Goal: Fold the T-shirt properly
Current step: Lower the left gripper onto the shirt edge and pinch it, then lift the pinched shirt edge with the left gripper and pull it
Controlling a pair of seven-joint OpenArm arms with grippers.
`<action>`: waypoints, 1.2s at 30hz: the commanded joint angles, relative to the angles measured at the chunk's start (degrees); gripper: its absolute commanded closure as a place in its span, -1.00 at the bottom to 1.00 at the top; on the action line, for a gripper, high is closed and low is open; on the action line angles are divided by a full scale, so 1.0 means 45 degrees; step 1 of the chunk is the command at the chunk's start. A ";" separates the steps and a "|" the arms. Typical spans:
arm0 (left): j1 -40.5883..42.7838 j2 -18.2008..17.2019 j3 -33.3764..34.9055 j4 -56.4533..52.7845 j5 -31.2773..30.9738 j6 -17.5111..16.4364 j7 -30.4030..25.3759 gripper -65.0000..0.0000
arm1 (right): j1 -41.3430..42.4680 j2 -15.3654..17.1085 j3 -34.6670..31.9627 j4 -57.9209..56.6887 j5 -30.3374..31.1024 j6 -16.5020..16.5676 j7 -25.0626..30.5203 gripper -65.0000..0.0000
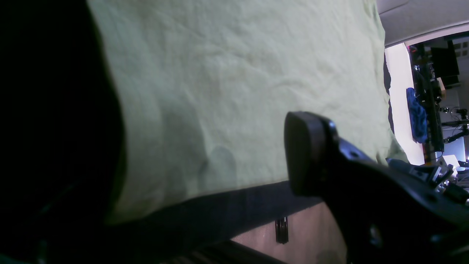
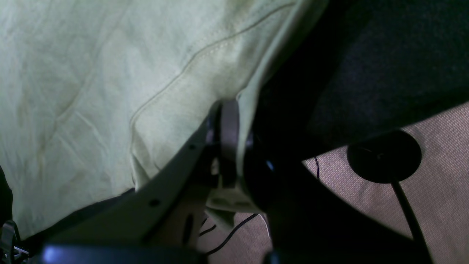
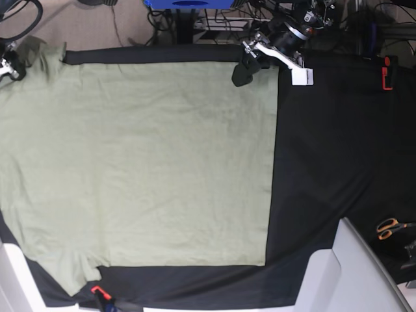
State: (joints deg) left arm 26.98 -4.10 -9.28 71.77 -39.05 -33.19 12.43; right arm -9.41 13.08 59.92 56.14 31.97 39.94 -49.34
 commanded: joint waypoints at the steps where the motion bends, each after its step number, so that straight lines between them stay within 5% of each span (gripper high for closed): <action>1: 0.0168 -0.0115 -0.0019 -0.0056 0.0423 0.0372 0.0550 -0.09 | -0.0029 0.0131 -0.0021 0.0076 -0.0237 0.0013 -0.0278 1.00; 5: 0.0109 -0.0115 0.0098 -0.0075 0.0443 0.0372 0.0570 1.00 | -0.0029 0.0131 -0.0236 0.0076 -0.0237 0.0013 -0.0278 1.00; 13: 0.0070 -0.0095 -0.0019 0.0472 0.0365 0.0489 0.0589 1.00 | 0.0206 0.0131 -0.0998 0.0135 -0.0178 0.0013 -0.0649 1.00; 18: 0.0109 -0.0115 -0.0019 0.1546 0.0345 0.1700 0.0589 1.00 | 0.0831 0.0736 -0.0881 0.0135 -0.0217 0.0013 -0.1196 1.00; 26: -0.0555 -0.0017 -0.0019 0.2757 0.0345 0.1837 0.2504 1.00 | 0.1476 0.1518 -0.0901 0.0135 -0.0119 0.0013 -0.2271 1.00; 36: -0.0751 0.0002 0.0138 0.2757 0.0345 0.1837 0.2640 1.00 | 0.1886 0.1557 -0.0959 0.2323 -0.0198 0.0013 -0.3834 1.00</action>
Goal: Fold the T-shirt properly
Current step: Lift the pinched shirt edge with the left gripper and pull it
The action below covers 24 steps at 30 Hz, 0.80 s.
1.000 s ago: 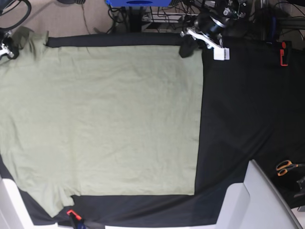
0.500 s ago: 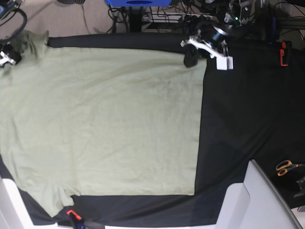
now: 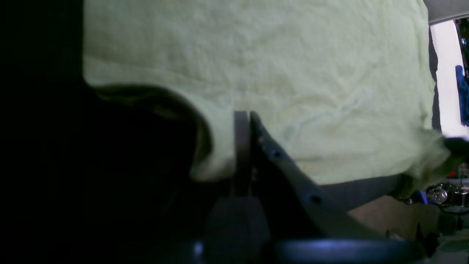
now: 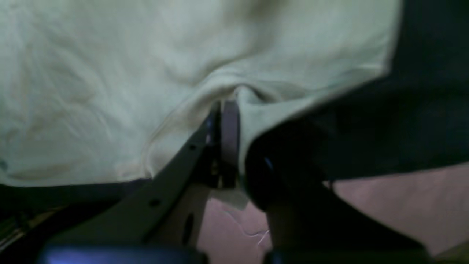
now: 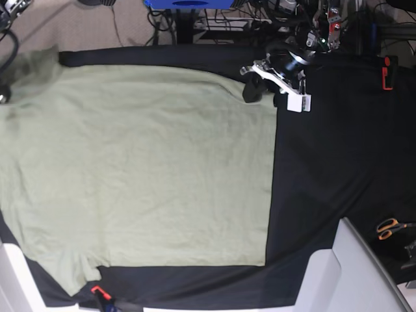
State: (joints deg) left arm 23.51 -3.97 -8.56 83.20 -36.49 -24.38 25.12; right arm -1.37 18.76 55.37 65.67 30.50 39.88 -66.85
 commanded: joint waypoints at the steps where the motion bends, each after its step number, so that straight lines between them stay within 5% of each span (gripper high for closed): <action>1: 0.0041 -0.0027 -0.0023 0.0217 -0.0223 -0.0120 -0.0064 1.00 | 0.0196 0.0294 0.0051 0.0342 0.0128 0.0027 -0.0041 1.00; 20: -0.1111 0.0247 -0.0042 0.1702 -0.0165 -0.0101 0.1850 1.00 | 0.2052 0.0685 -0.0984 -0.0303 0.0050 0.0027 0.0096 1.00; 24: -0.1698 0.0247 -0.0179 0.1702 -0.0145 -0.0101 0.2260 1.00 | 0.2443 0.0685 -0.0984 -0.0967 -0.1005 0.0027 0.0838 1.00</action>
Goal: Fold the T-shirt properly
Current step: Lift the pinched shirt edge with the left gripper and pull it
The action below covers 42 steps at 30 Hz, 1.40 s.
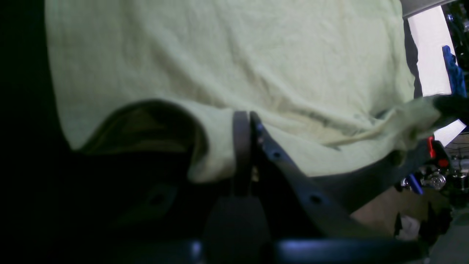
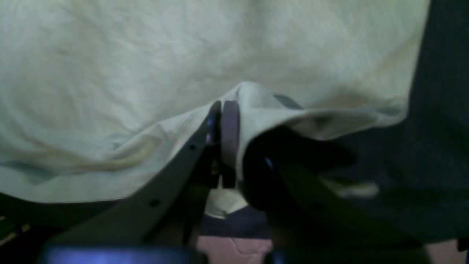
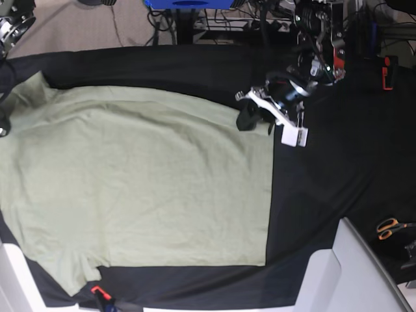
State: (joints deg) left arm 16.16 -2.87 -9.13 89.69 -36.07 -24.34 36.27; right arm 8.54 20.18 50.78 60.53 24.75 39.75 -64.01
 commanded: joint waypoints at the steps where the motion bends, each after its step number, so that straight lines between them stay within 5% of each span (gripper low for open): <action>1: -0.0202 0.0004 -0.0053 0.0259 -0.0237 -0.0111 -0.0236 1.00 | 0.0379 0.0369 0.0036 -0.0021 -0.0040 0.0056 0.0383 1.00; 8: -0.1042 -0.0035 -0.0033 0.0142 -0.0218 0.1140 -0.0275 1.00 | 0.1219 0.0486 0.0055 -0.1095 -0.0978 0.0056 0.1711 1.00; 17: -0.2078 -0.0094 0.0084 -0.1147 -0.0198 0.1140 -0.0275 1.00 | 0.2157 0.1209 -0.0003 -0.3518 -0.1154 0.0056 0.3372 1.00; 23: -0.2254 -0.0094 0.0084 -0.1323 -0.0198 0.1140 -0.0295 1.00 | 0.2724 0.1385 -0.1762 -0.4416 -0.1154 0.0056 0.4192 1.00; 31: -0.2996 0.0004 0.0104 -0.1890 0.1540 0.1120 -0.0295 1.00 | 0.3251 0.1346 -0.2055 -0.4455 -0.1154 0.0056 0.4270 1.00; 42: -0.3504 -0.0016 0.0104 -0.2065 0.1619 0.1120 -0.0314 1.00 | 0.3583 0.1287 -0.2074 -0.4475 -0.1154 0.0056 0.4642 1.00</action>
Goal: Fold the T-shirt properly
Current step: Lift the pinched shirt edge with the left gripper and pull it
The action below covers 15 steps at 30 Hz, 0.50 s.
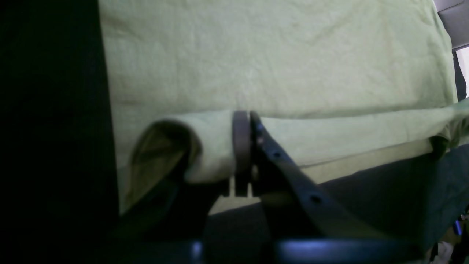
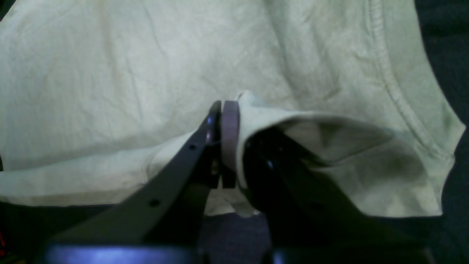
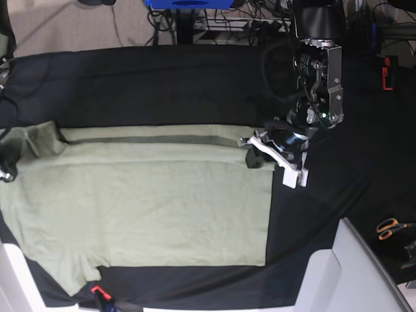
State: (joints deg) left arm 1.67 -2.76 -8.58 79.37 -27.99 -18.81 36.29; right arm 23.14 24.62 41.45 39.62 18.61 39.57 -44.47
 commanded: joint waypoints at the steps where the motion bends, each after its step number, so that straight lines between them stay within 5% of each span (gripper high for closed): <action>1: -0.0342 -0.0040 -0.0018 0.0227 -0.0179 -0.0109 -0.0319 1.00 | 0.0339 0.0301 0.0000 0.0173 0.0211 0.0095 0.0358 1.00; 15: -0.1182 -0.0060 -0.0037 -0.0632 -0.0179 -0.0109 -0.0827 1.00 | 0.0534 0.0301 0.0019 -0.0979 0.0211 0.0095 0.1472 1.00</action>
State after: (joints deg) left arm -2.63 -2.85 -8.58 75.57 -28.05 -18.92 34.06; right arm 23.92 24.58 41.41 34.39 18.61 39.53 -39.03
